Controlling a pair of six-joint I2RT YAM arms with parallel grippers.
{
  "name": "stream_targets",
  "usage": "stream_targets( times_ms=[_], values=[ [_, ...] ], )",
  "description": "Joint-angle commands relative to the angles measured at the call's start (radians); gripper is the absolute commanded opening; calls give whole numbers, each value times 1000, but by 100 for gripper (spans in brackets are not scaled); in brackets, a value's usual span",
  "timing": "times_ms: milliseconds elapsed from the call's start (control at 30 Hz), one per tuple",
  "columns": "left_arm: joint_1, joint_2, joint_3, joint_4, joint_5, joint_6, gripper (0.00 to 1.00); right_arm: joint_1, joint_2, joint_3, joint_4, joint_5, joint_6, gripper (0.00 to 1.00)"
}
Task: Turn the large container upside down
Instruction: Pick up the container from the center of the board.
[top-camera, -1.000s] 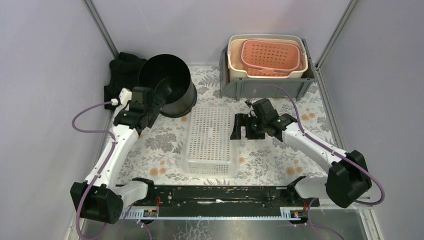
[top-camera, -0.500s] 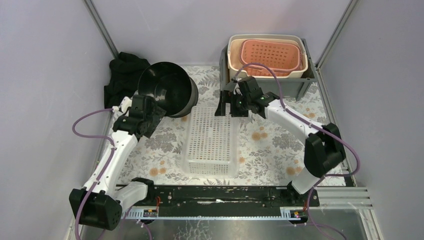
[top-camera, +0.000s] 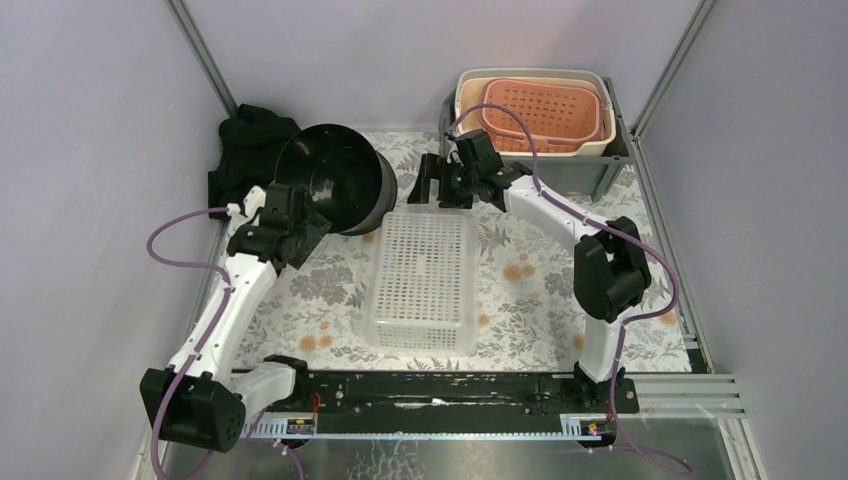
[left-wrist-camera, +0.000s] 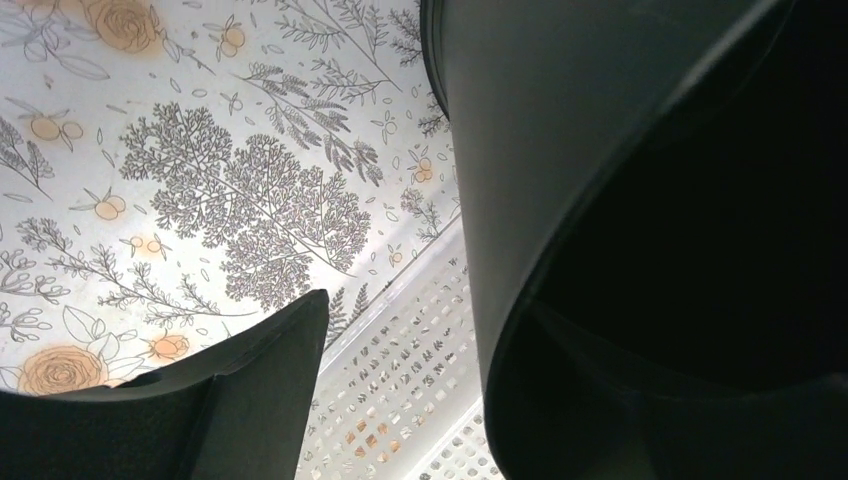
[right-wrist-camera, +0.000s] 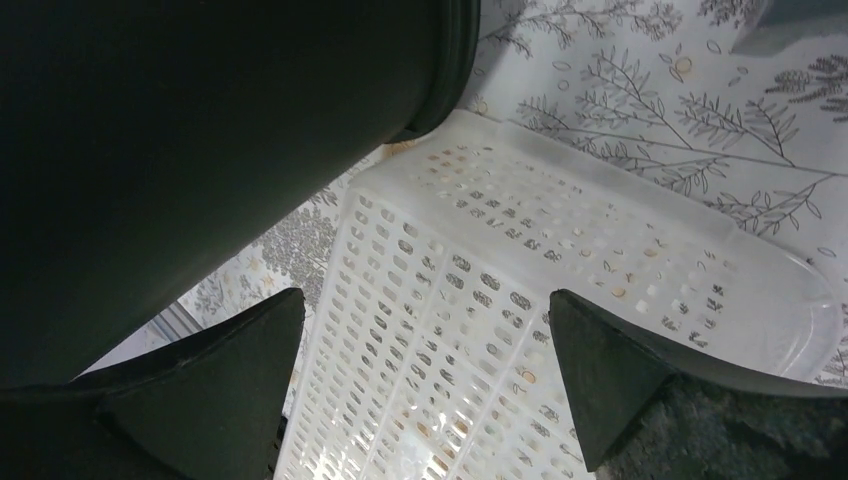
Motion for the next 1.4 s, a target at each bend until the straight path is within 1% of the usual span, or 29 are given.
stream_targets(
  times_ms=[0, 67, 133, 333, 467, 500, 767, 900, 1000, 1367],
  values=[
    [-2, 42, 77, -8, -30, 52, 72, 2, -30, 31, 24, -33, 6, 100],
    [-2, 65, 102, -9, -35, 61, 69, 2, -50, -1, 28, -37, 8, 100],
    [-2, 81, 114, -8, -41, 68, 60, 3, -73, -33, 30, -39, 8, 100],
    [-1, 111, 131, 0, -66, 82, 28, 3, -142, -115, 25, -39, -2, 100],
    [-2, 132, 160, -2, -71, 96, 2, 2, -185, -157, 11, -29, -18, 100],
    [-2, 135, 166, -4, -70, 98, 0, 2, -195, -164, 5, -27, -20, 100],
    [-2, 99, 190, -49, -88, 94, 0, 2, -270, -223, -10, -23, -42, 100],
    [-1, 75, 220, -117, -104, 93, 0, 2, -308, -252, -25, -11, -57, 100],
    [0, 38, 238, -160, -85, 78, 0, 2, -332, -274, -26, -4, -64, 100],
    [0, -85, 280, -314, -80, 87, 0, 2, -375, -316, -45, 12, -88, 100]
  ],
)
